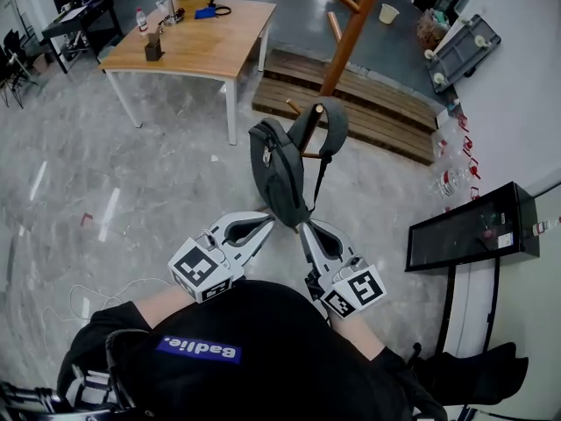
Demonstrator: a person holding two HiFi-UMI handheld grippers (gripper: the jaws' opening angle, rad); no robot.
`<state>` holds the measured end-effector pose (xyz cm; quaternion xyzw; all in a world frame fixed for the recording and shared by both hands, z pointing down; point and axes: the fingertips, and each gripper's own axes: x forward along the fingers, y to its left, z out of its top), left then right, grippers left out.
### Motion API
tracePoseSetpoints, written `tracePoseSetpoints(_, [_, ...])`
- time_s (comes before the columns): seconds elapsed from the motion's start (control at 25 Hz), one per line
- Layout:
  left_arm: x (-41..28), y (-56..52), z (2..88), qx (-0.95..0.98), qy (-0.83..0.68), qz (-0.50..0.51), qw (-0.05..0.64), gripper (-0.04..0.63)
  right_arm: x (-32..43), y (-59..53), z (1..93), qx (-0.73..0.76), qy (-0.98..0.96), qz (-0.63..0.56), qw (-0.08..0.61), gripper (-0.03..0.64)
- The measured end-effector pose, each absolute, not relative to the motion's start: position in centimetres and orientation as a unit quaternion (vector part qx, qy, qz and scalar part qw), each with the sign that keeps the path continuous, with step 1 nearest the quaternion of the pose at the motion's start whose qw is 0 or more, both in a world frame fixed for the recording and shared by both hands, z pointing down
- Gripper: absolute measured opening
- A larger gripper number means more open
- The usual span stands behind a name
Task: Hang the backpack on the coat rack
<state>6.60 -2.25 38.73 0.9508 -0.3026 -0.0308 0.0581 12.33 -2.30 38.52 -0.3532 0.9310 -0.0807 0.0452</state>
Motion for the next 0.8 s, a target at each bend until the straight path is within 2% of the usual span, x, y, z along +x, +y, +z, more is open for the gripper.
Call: tracePoseSetpoints(0.8, [6.8, 0.2, 39.3, 0.953, -0.297, -0.029, 0.058, 0.009, 11.6, -0.3, 39.0, -0.346, 0.933, -0.088, 0.042, 0.006])
